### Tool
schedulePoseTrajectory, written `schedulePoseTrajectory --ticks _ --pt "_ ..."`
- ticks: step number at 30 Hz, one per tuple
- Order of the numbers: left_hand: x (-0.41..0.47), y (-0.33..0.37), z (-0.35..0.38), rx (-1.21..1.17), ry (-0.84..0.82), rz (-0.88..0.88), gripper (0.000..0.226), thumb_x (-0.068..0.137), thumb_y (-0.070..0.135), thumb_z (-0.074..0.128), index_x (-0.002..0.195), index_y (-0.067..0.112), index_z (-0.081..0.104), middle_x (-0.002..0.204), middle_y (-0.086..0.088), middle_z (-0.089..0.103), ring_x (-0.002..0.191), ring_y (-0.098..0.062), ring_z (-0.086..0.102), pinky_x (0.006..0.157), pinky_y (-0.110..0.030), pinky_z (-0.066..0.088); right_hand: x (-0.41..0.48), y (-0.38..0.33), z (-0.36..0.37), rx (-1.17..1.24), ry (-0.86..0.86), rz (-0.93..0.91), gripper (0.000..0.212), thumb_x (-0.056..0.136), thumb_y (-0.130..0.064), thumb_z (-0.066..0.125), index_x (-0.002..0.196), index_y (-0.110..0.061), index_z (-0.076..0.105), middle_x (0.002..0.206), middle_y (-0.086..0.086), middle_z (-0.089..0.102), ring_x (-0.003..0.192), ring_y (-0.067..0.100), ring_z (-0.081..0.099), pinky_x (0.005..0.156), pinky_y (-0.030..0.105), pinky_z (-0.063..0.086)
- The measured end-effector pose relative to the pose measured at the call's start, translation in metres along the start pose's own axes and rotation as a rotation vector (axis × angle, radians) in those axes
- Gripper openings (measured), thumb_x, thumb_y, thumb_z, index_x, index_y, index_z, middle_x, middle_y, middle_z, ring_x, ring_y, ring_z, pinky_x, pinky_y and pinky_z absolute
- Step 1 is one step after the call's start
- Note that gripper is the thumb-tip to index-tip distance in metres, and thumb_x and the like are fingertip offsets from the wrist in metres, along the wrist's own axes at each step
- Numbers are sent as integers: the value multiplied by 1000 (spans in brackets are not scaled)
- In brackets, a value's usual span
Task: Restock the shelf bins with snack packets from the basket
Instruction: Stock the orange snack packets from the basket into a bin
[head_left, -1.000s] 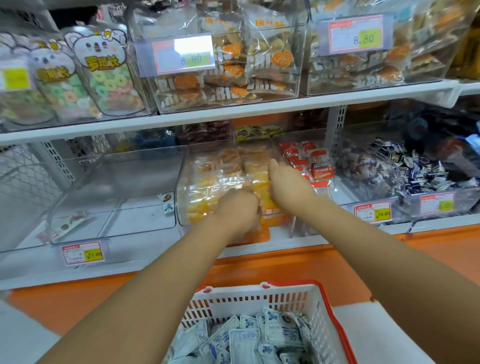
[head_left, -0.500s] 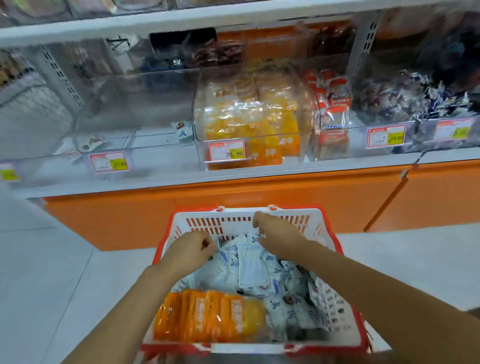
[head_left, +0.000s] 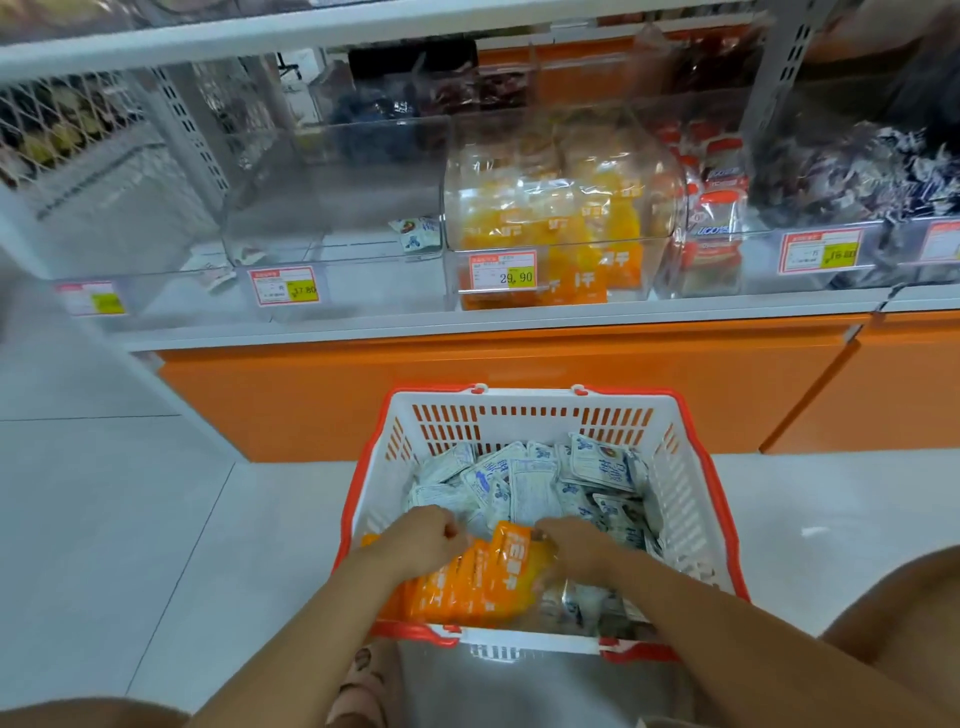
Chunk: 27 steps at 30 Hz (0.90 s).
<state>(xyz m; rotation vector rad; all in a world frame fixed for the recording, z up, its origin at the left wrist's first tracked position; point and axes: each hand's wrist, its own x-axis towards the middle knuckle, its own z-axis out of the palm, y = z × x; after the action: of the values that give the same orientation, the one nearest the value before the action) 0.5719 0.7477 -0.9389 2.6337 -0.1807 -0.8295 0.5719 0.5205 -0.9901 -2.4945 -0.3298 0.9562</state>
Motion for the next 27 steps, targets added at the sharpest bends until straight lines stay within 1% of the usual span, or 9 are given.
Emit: schedulePoseTrajectory --ticks 4,7,8,11,15,18,22,25,27 --pt "5 10 5 106 38 -54 53 89 51 56 126 13 52 123 -6 57 114 -23 53 89 -31 43 6 1 -20 -154 39 51 50 77 -27 74 123 -17 57 122 2 57 113 19 53 90 28 42" --pt "5 24 -2 -146 146 23 81 80 51 69 144 14 34 145 -5 41 130 -22 41 103 -32 37 3 -11 -61 -296 4 14 11 81 -19 71 85 -13 63 87 0 55 79 11 52 69 17 39" --pt "4 31 -8 -258 172 61 88 78 47 73 147 16 28 148 -1 36 134 -21 38 106 -32 35 -3 -18 -80 -274 -22 -12 22 81 -19 72 69 -17 55 73 -4 47 66 7 43 60 15 33" --pt "5 57 -32 -488 256 130 84 74 32 80 144 19 35 131 2 50 121 -18 50 95 -28 43 -29 -45 -146 -203 0 -115 42 77 -26 78 58 -19 41 57 -7 34 53 8 31 49 21 24" --pt "1 94 -71 -879 426 294 10 81 14 73 90 17 67 80 0 66 75 -10 63 69 -18 50 -68 -83 -218 -57 286 -230 53 68 -35 84 52 -19 36 52 -7 29 48 10 28 48 26 21" --pt "-4 118 -104 -1026 508 388 6 82 13 71 80 18 68 72 2 68 69 -9 62 68 -22 49 -97 -105 -260 -63 414 -265 35 68 -37 83 59 -20 54 61 -9 54 56 3 50 52 18 40" --pt "-8 150 -143 -974 679 474 10 84 12 69 82 21 66 78 3 67 73 -8 62 72 -25 52 -137 -121 -310 -278 486 -181 22 73 -29 81 81 -25 61 70 -7 59 60 4 53 47 12 35" --pt "-1 178 -178 -802 875 577 13 89 15 64 100 23 60 90 6 62 78 1 58 66 -13 50 -165 -124 -353 -342 763 -180 32 76 -26 79 104 -18 69 94 4 68 78 17 58 61 23 41" --pt "14 193 -198 -580 952 564 23 91 20 61 113 22 59 101 7 62 91 -2 57 74 -13 47 -172 -122 -375 -384 979 -169 36 79 -23 76 110 -9 68 101 10 67 87 19 57 74 27 42"
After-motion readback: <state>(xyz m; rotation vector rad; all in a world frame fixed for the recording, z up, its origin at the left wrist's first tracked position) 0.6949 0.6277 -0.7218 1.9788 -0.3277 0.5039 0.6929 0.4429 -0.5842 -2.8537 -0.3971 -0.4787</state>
